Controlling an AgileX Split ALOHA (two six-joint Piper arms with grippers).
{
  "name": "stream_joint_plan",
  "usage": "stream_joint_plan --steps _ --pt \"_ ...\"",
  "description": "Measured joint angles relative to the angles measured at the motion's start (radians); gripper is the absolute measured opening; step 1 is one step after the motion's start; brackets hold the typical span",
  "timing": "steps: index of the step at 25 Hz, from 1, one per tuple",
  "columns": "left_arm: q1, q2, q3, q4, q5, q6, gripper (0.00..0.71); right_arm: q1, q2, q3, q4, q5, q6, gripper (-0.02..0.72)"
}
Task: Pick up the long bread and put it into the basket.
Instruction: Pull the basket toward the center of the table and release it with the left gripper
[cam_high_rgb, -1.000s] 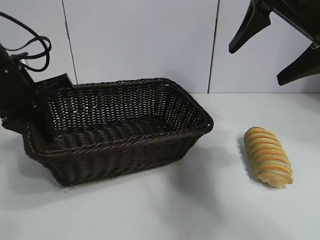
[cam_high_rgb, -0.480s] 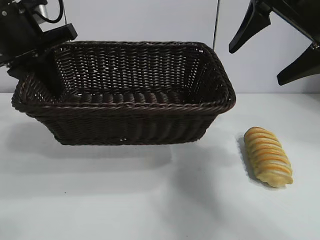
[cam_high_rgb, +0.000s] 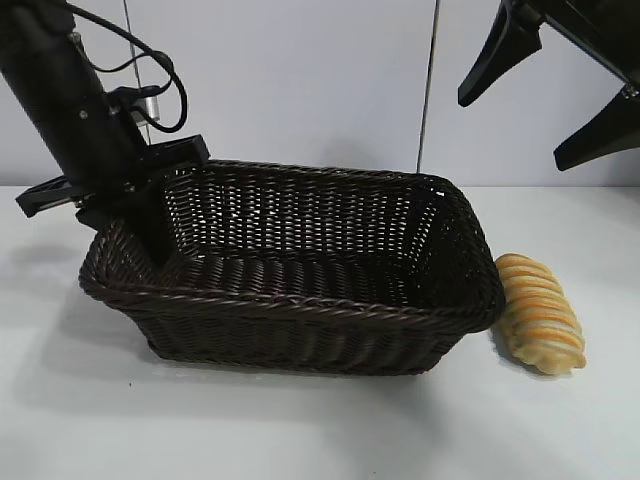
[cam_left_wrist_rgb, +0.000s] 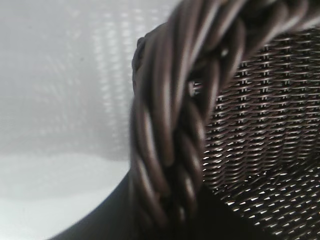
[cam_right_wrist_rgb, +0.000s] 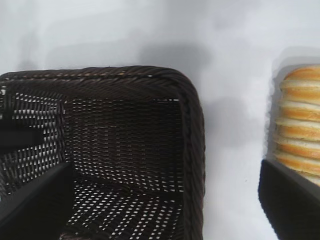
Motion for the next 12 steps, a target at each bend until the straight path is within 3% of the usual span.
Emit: stream_joint_plan --steps 2,5,6,9,12 --pt "0.000 0.001 -0.002 -0.011 0.000 0.000 0.232 0.000 0.000 0.000 0.000 0.000 0.000 0.694" --pt "0.000 -0.001 -0.007 -0.022 -0.002 -0.023 0.522 0.000 0.000 0.000 0.000 0.000 0.000 0.694" --pt "0.000 -0.001 -0.007 -0.020 -0.006 -0.046 0.588 0.000 0.000 0.000 0.000 0.000 0.000 0.694" --pt "0.000 -0.013 -0.007 0.017 -0.021 -0.115 0.666 0.000 0.000 0.000 0.000 0.000 0.000 0.694" --pt "0.000 -0.057 -0.009 0.090 -0.024 -0.150 0.687 0.000 0.000 0.000 0.000 0.000 0.000 0.694"
